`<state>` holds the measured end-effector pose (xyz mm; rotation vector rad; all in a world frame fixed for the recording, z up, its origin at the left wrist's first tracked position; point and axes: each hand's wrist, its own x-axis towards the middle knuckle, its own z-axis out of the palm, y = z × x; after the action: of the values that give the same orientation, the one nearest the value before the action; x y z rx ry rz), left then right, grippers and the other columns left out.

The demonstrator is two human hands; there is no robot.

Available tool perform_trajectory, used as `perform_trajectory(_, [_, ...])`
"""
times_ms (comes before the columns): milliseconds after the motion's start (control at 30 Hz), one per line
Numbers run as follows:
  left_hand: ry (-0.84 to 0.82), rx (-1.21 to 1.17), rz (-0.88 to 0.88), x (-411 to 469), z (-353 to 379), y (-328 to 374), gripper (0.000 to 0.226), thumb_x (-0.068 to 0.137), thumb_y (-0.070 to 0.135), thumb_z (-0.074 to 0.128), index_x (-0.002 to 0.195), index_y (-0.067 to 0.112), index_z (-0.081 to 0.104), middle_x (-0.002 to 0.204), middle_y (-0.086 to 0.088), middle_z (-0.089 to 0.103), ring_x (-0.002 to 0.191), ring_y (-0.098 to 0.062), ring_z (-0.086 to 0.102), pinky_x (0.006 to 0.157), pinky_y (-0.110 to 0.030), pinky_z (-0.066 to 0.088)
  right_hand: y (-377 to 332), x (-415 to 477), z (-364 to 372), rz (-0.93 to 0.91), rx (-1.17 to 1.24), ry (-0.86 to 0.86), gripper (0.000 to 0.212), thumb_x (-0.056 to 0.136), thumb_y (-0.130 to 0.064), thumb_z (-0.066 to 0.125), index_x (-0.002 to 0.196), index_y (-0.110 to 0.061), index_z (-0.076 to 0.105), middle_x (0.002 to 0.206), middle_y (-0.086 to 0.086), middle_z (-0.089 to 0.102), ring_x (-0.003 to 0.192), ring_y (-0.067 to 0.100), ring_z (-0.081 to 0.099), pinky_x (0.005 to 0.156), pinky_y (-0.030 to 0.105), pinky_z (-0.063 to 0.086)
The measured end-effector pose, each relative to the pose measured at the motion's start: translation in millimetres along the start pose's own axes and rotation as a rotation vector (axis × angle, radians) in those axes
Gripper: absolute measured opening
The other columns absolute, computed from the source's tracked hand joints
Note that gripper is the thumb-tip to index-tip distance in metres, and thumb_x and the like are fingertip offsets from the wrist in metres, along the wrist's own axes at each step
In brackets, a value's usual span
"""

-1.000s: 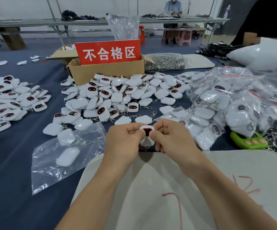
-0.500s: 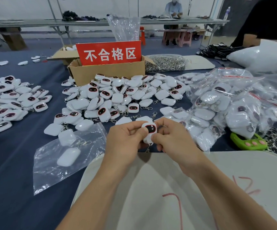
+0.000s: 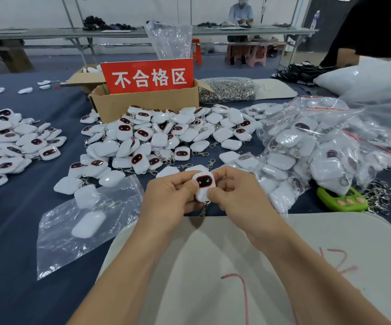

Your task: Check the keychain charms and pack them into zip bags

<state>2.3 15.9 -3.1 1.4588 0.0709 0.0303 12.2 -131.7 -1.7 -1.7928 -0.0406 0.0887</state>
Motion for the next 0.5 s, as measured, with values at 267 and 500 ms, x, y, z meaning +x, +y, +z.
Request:
perform_trajectory(267, [0.244,0.499,0.364,-14.5,8.5,-6.5,0.06,0.082,0.012,0.083,0.11,0.062,0.064,0.09,0.038,0.07,0.085,0.009,0.07,0.081,-0.011,0.054,-2.9,-5.1,-4.1,-0.395,-0.27,0.291,0.028,0.08,0.003,0.074,0.084,-0.024,0.076,0.067,-0.022,0.058,0.063,0.002,0.053,0.06,0.01,0.041])
perform_trajectory(500, [0.3,0.544,0.445,-13.0,5.7,-10.4,0.024,0.082,0.012,0.085,0.092,0.034,0.082,0.086,0.033,0.072,0.081,0.006,0.07,0.077,-0.01,0.052,-1.6,-6.7,-0.3,-0.55,-0.328,0.313,0.03,0.076,0.01,0.075,0.084,-0.019,0.079,0.08,-0.021,0.064,0.07,0.002,0.055,0.066,0.01,0.043])
